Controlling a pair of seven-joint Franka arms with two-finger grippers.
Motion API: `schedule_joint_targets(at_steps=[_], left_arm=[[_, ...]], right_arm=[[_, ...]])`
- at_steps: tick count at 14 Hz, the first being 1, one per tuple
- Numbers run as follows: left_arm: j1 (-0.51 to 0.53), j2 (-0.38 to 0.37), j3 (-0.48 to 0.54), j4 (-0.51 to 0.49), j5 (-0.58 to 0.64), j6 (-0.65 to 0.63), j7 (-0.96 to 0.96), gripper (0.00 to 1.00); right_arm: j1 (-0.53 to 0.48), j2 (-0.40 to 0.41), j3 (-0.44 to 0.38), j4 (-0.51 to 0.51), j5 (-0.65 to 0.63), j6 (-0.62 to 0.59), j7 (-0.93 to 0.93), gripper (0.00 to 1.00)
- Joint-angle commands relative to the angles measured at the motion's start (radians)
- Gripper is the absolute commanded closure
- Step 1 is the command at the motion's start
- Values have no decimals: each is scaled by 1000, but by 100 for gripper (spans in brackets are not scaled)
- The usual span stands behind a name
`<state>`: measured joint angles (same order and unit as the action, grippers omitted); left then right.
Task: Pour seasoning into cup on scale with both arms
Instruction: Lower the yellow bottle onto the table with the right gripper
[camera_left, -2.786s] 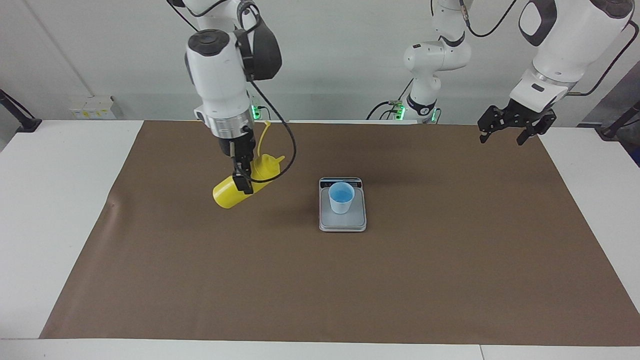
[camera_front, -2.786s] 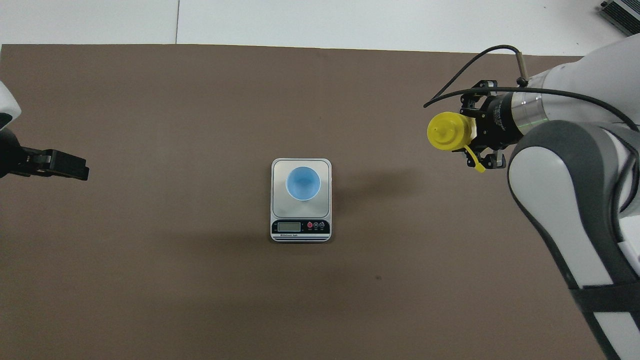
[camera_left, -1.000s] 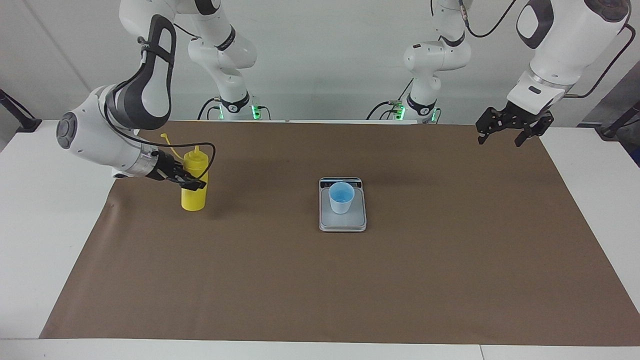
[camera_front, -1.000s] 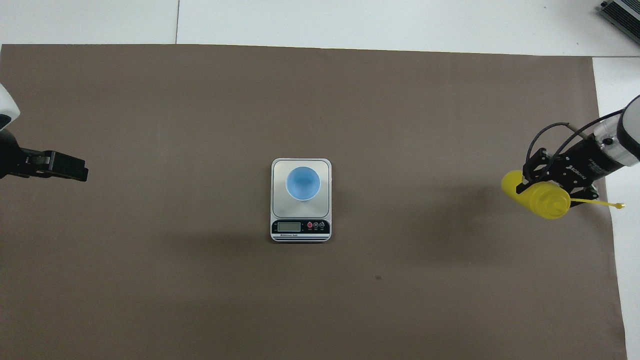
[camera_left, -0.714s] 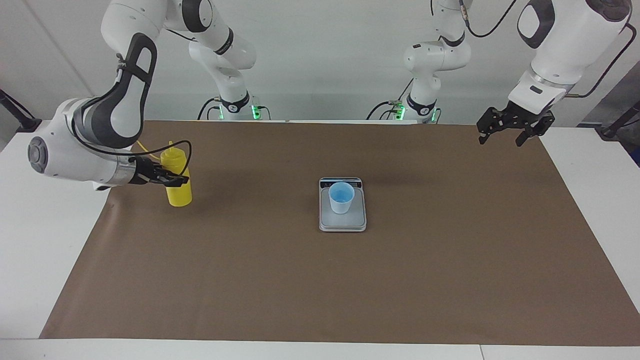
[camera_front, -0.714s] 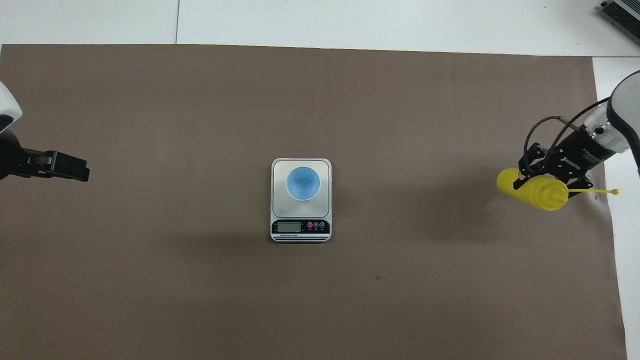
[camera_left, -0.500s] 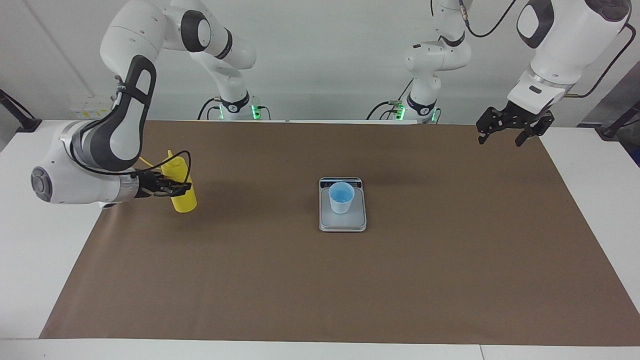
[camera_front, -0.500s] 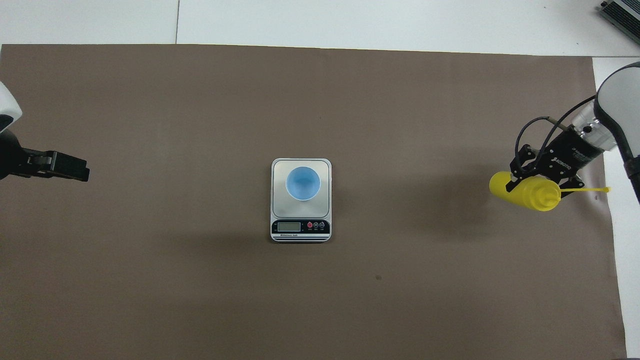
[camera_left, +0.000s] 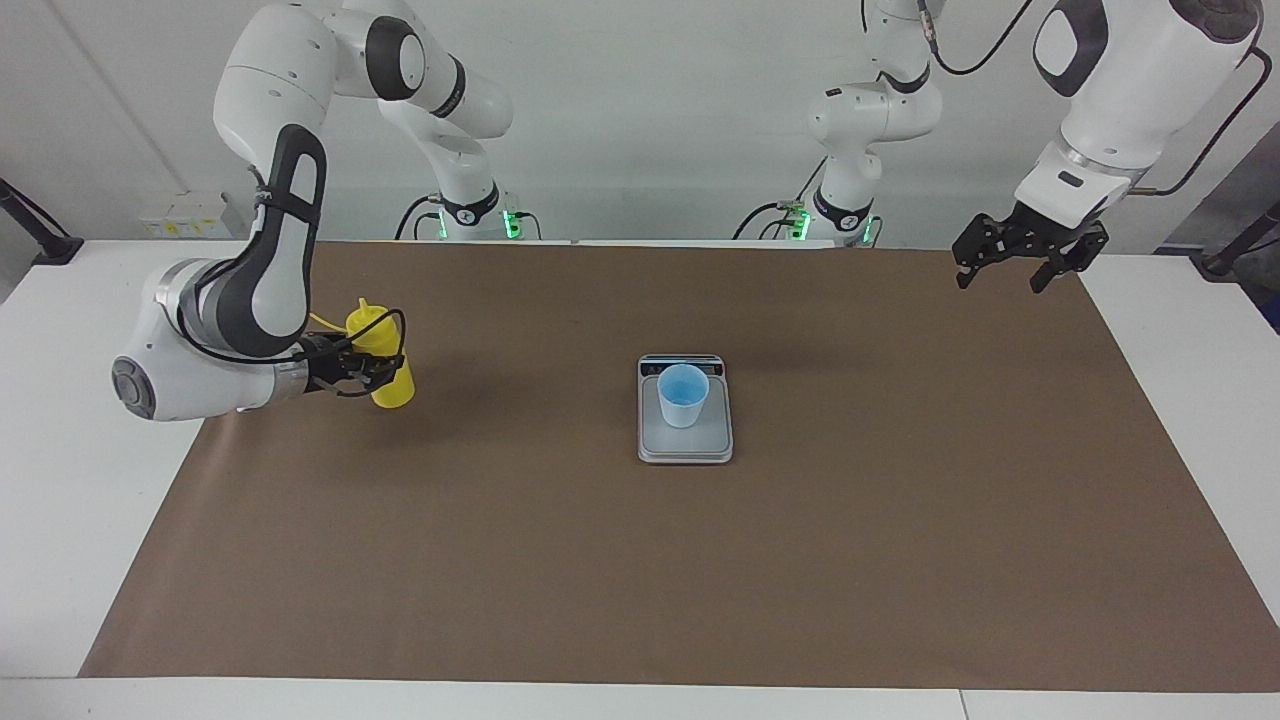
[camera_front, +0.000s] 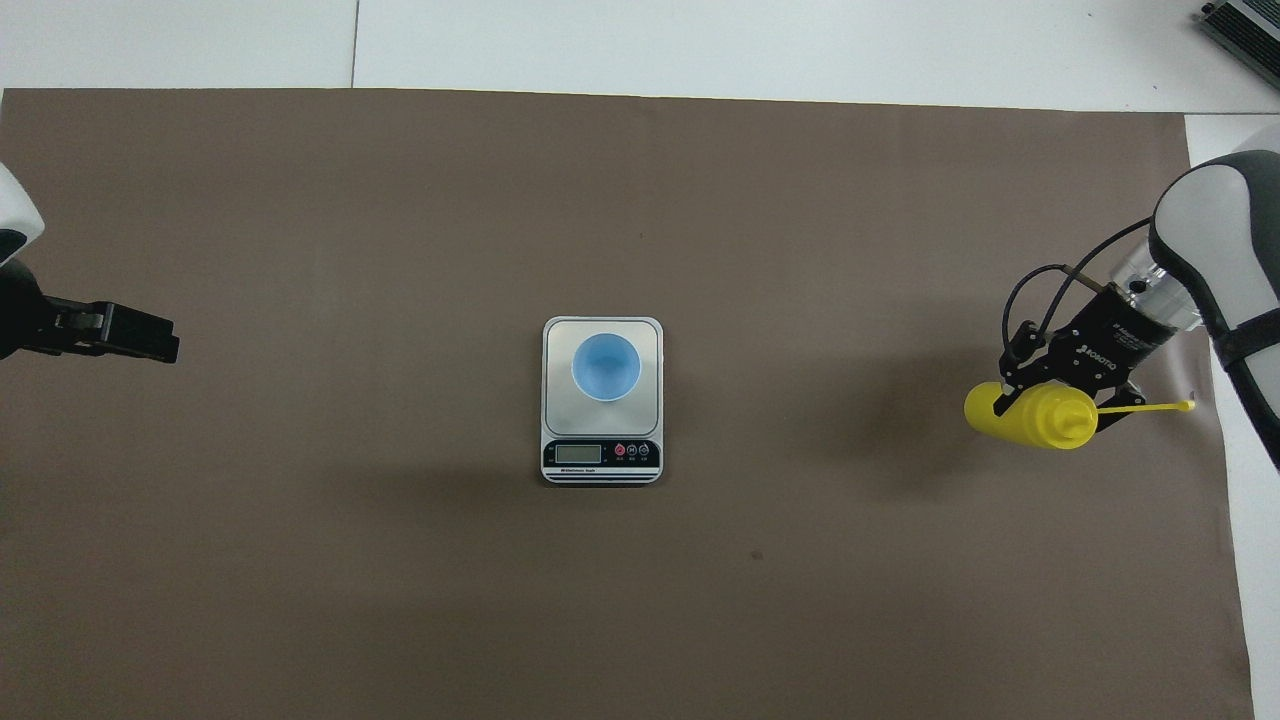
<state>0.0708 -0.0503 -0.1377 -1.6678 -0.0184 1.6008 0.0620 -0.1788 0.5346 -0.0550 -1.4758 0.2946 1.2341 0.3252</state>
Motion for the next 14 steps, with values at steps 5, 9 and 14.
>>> schedule_joint_targets(at_steps=[5, 9, 14], left_arm=[[-3, -29, 3, -35, 14, 21, 4, 0], [-3, -29, 3, -35, 14, 19, 5, 0], [-5, -29, 3, -35, 14, 19, 5, 0]], right_arm=[[-14, -79, 9, -130, 8, 99, 8, 42], [-13, -100, 7, -130, -8, 113, 9, 3], [-2, -157, 6, -133, -11, 185, 9, 0]])
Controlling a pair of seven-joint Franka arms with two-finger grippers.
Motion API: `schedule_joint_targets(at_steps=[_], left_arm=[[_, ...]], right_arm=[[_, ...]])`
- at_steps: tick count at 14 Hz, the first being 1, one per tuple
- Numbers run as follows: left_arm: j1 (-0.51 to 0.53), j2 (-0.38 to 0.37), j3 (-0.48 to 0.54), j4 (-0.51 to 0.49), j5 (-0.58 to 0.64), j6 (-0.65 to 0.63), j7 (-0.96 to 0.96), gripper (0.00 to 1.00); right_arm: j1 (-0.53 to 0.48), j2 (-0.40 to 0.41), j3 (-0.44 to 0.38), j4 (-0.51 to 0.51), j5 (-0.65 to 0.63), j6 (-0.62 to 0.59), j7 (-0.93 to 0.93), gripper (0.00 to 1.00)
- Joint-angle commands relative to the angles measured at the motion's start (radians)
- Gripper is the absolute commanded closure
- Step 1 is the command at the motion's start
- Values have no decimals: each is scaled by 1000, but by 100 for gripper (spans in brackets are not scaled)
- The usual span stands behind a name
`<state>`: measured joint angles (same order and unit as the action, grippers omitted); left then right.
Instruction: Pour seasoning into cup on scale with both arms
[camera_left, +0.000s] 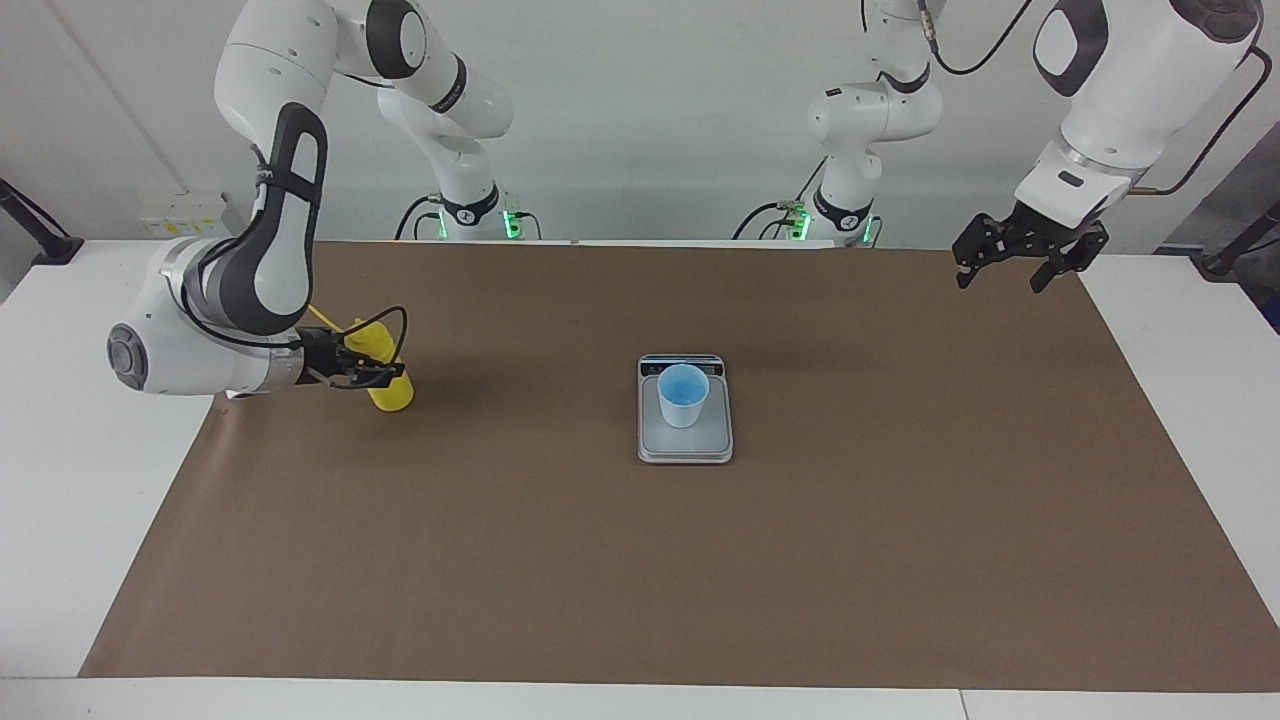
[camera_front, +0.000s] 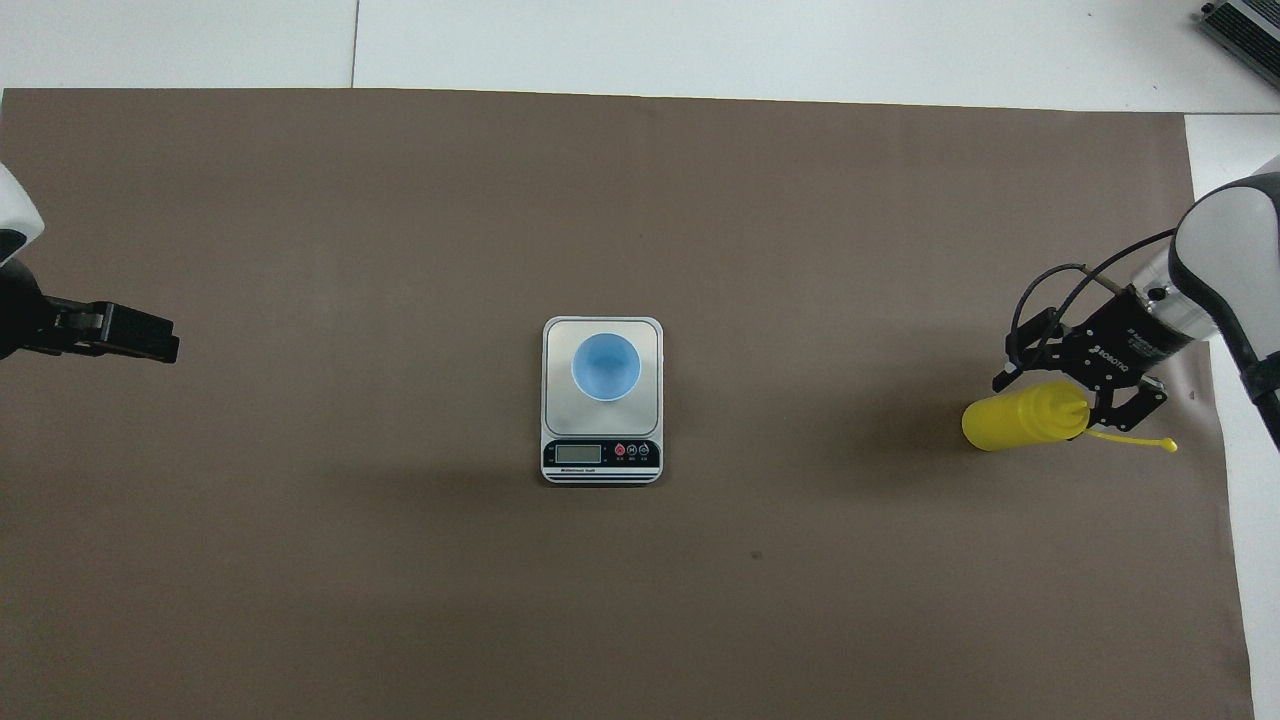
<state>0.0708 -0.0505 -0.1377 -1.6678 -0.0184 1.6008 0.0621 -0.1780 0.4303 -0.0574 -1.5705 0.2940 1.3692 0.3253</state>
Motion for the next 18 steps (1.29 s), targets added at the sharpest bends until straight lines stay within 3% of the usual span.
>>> schedule_joint_targets(at_steps=[1, 10, 13, 18], left_arm=[[-3, -29, 3, -33, 14, 19, 5, 0], [-3, -29, 1, -35, 14, 22, 5, 0], [-3, -29, 1, -35, 14, 22, 5, 0], [-2, -29, 3, -35, 14, 14, 5, 0]], right_arm=[[-3, -70, 8, -39, -16, 62, 11, 0], [77, -199, 13, -36, -167, 214, 4, 0], [167, -234, 13, -42, -296, 231, 9, 0], [262, -340, 14, -163, -338, 413, 23, 0]])
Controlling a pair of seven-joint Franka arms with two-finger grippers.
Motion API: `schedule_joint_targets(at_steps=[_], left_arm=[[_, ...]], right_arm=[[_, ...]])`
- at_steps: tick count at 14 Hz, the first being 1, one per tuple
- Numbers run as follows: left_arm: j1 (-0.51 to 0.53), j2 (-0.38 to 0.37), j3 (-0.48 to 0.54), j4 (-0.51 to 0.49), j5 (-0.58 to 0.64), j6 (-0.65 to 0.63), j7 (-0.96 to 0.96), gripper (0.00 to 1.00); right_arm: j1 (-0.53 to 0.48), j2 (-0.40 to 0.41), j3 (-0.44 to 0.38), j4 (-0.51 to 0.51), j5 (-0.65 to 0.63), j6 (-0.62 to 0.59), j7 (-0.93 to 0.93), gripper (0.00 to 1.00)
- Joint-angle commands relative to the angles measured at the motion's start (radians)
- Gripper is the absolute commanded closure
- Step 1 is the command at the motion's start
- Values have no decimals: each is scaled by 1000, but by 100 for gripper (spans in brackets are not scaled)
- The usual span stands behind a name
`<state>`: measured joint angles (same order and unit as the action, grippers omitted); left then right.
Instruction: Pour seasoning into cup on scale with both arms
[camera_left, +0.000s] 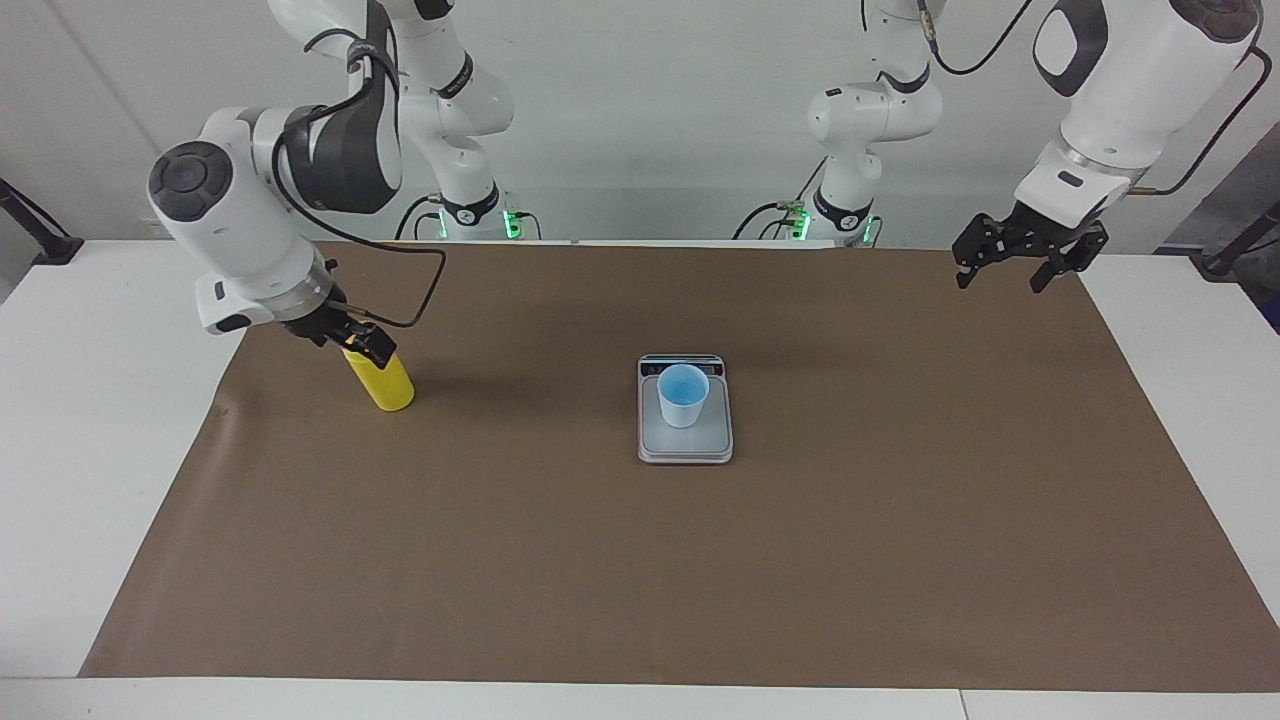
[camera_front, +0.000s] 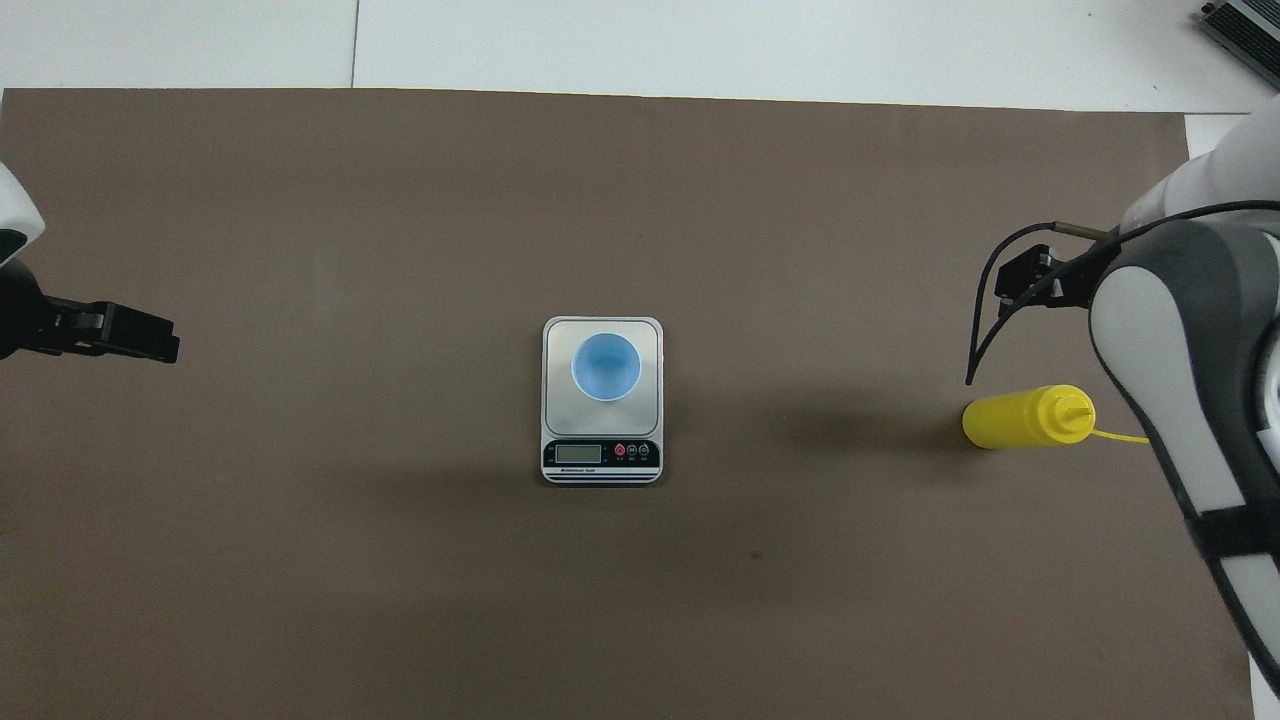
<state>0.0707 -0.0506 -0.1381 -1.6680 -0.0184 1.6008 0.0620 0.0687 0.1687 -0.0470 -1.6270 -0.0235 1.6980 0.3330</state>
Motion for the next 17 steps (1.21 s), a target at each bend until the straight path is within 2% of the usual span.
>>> schedule_joint_targets(at_steps=[1, 4, 6, 12, 17], left_arm=[[0, -29, 3, -35, 14, 14, 5, 0], [3, -29, 3, -35, 14, 14, 5, 0], [6, -29, 3, -35, 14, 14, 5, 0], [6, -29, 3, -35, 14, 14, 5, 0], [7, -29, 3, -35, 14, 14, 5, 0]], right_arm=[[22, -106, 4, -147, -21, 125, 15, 0], [34, -207, 4, -266, -21, 258, 14, 0], [55, -222, 4, -258, -21, 262, 5, 0], [43, -230, 2, -163, -19, 233, -3, 0], [36, -163, 1, 38, -15, 74, -60, 0]])
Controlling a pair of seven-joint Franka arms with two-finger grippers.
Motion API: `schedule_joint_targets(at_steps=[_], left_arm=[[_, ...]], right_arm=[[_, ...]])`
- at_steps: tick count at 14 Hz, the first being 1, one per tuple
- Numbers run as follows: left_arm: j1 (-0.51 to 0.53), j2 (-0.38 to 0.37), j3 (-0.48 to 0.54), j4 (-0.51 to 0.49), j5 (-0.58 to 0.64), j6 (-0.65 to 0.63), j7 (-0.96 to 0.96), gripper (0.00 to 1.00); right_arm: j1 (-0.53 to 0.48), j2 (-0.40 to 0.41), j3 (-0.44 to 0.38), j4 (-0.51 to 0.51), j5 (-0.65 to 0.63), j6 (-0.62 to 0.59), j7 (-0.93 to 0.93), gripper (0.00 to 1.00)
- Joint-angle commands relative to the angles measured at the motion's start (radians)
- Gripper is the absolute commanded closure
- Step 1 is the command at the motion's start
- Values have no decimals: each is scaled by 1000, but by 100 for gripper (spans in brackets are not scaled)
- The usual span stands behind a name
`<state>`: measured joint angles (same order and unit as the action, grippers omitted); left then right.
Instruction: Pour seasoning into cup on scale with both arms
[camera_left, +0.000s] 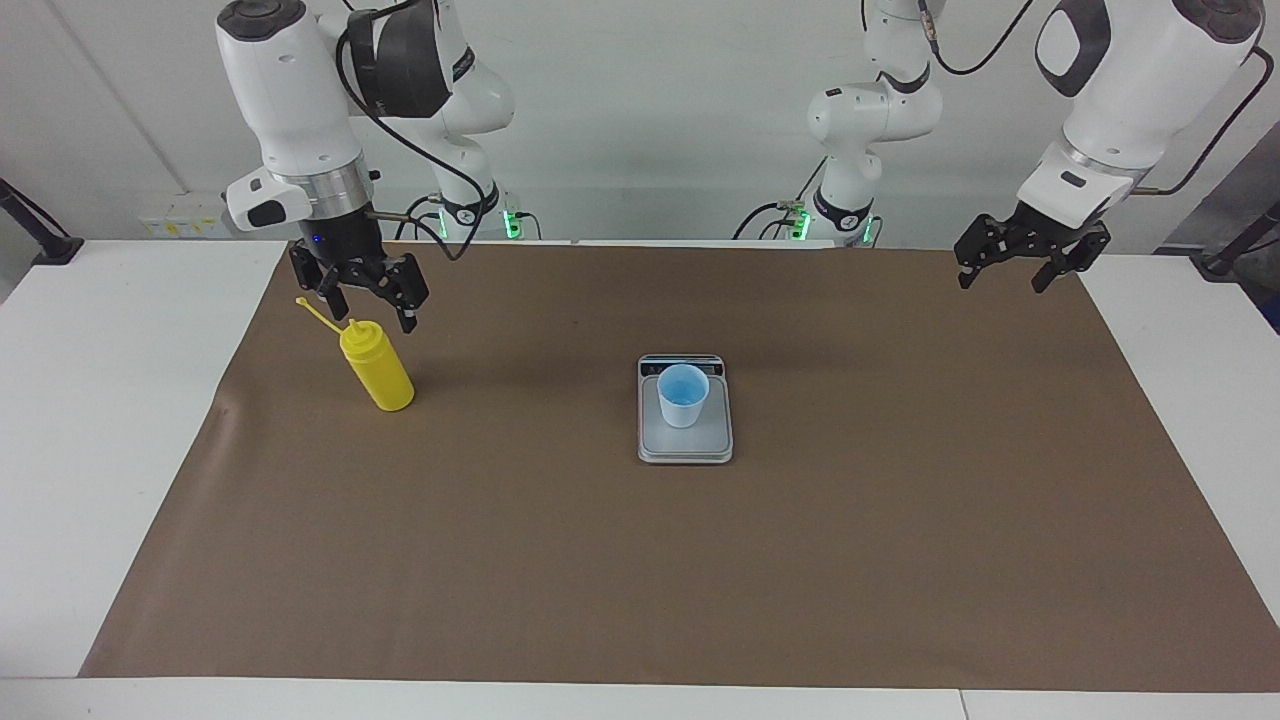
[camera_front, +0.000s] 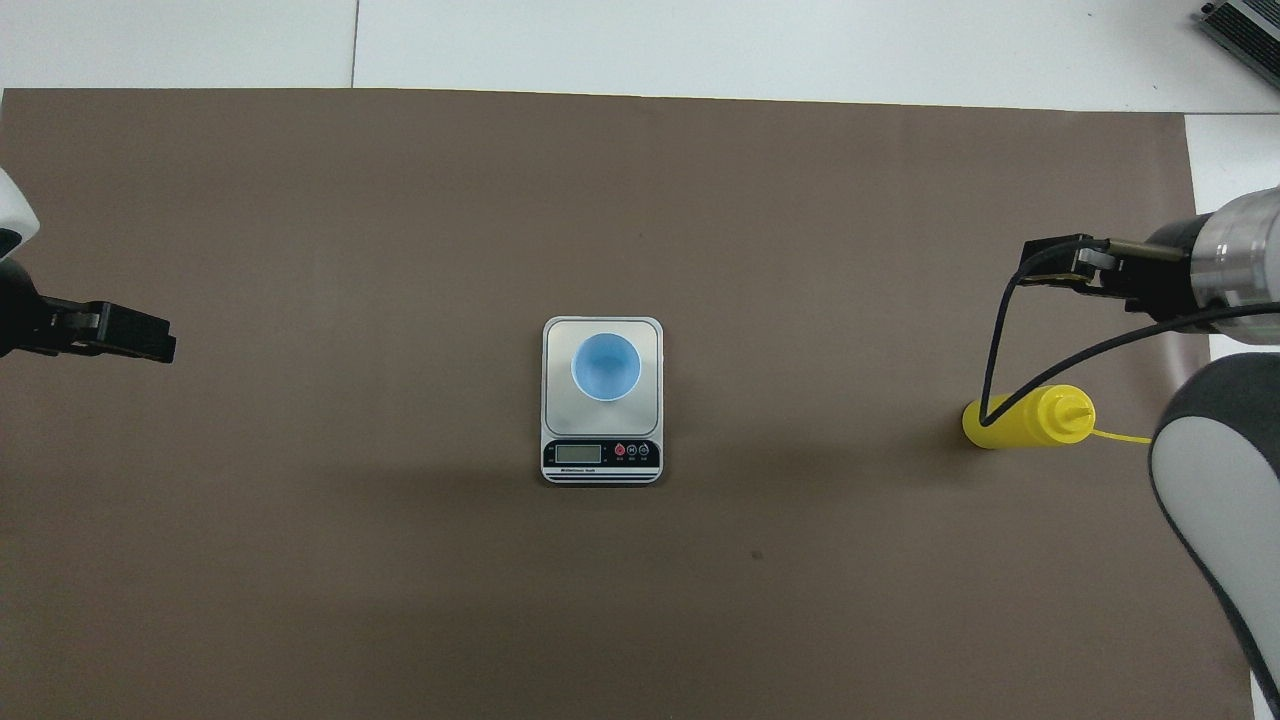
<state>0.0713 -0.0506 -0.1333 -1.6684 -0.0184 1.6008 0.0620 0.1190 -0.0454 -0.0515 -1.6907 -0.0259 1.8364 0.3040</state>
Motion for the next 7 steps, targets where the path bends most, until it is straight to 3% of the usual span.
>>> schedule_joint_targets(at_steps=[1, 3, 7], left_arm=[[7, -29, -2, -33, 14, 14, 5, 0], [7, -29, -2, -33, 14, 14, 5, 0], [7, -29, -2, -34, 14, 14, 5, 0]], right_arm=[[-18, 59, 6, 129, -8, -90, -35, 0], [-22, 87, 6, 195, 1, -181, -90, 0], [10, 62, 9, 152, -16, -242, -135, 0]])
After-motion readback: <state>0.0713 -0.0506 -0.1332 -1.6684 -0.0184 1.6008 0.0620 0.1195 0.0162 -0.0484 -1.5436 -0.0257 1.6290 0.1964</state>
